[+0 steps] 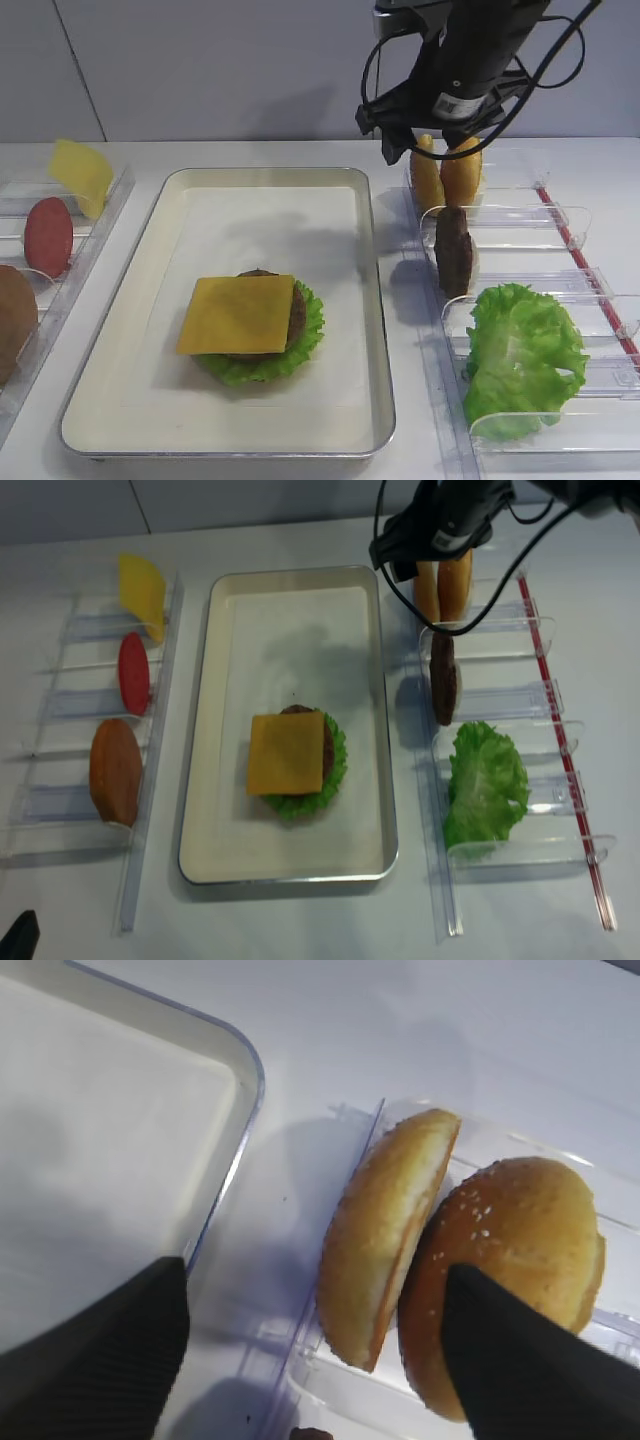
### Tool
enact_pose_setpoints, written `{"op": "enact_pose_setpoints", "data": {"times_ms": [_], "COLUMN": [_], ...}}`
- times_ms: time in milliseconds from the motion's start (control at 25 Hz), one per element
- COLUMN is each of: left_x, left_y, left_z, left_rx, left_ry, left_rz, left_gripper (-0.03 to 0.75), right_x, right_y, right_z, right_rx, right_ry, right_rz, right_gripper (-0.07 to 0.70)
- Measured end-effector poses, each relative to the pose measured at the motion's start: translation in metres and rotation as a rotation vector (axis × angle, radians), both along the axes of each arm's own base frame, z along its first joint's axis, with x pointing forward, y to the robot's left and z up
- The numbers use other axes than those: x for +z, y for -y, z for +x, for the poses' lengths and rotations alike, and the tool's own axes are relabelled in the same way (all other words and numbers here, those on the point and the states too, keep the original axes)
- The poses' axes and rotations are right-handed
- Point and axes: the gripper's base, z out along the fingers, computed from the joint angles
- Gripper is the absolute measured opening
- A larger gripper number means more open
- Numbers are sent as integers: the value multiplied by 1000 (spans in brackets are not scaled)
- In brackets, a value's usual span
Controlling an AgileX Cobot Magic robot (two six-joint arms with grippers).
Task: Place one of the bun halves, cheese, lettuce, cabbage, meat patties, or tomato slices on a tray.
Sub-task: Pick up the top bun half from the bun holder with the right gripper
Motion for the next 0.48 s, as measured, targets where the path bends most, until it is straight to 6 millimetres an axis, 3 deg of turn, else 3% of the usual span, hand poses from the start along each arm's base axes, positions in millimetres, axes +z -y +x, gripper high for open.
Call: {"op": "enact_pose_setpoints", "data": {"times_ms": [280,480], "left_x": [0,0], "left_y": [0,0], "left_z": [0,0], "left_rx": [0,0], "left_ry": [0,0], "left_rz": [0,0], "left_gripper": [472,472], "right_x": [-12,-19], "right_y": [-2,-3], "right_z": [9,12], "right_rx": [3,-2], "right_ry": [24,25], "right_rz": [-8,-18], "right_gripper": [513,451]}}
